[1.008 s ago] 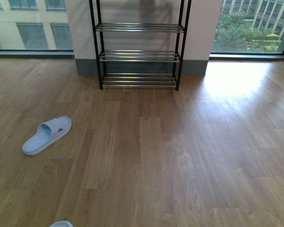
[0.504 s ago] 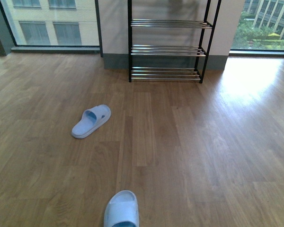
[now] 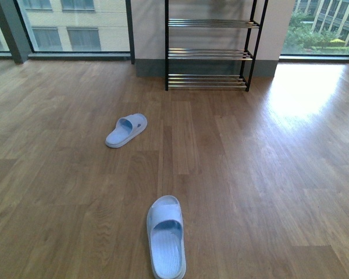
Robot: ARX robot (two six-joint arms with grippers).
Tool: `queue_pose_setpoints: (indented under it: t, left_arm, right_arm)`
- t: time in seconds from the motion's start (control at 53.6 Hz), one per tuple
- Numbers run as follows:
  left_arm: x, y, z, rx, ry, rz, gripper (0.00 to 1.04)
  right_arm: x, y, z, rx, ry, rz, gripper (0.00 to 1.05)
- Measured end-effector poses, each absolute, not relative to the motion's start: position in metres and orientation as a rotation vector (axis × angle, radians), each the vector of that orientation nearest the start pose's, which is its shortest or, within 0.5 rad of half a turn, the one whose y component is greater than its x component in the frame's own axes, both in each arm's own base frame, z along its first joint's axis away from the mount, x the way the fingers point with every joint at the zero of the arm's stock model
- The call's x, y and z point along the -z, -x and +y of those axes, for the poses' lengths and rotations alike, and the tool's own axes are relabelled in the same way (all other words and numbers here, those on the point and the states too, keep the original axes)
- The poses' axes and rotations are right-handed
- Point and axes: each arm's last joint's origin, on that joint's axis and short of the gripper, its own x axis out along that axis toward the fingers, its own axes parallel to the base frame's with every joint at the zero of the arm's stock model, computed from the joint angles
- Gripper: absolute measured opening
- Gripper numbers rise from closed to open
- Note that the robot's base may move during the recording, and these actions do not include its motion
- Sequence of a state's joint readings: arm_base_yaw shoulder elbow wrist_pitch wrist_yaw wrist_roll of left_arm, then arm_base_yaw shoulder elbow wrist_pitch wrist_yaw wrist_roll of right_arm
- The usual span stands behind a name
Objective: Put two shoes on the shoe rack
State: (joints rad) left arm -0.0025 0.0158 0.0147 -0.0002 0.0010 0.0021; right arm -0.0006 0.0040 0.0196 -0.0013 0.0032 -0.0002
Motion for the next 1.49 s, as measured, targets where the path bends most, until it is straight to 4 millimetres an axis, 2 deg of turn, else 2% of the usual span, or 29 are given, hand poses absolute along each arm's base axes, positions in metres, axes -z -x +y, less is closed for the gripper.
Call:
queue_pose_setpoints:
  t: [1.493]
  left_arm:
    - [-0.1673,-0.0978,-0.0002,0.003,-0.002,0.001,0.95]
  right_arm:
    - [-0.1698,-0.0967,-0.0001,0.003,0.000,-0.014,0.95]
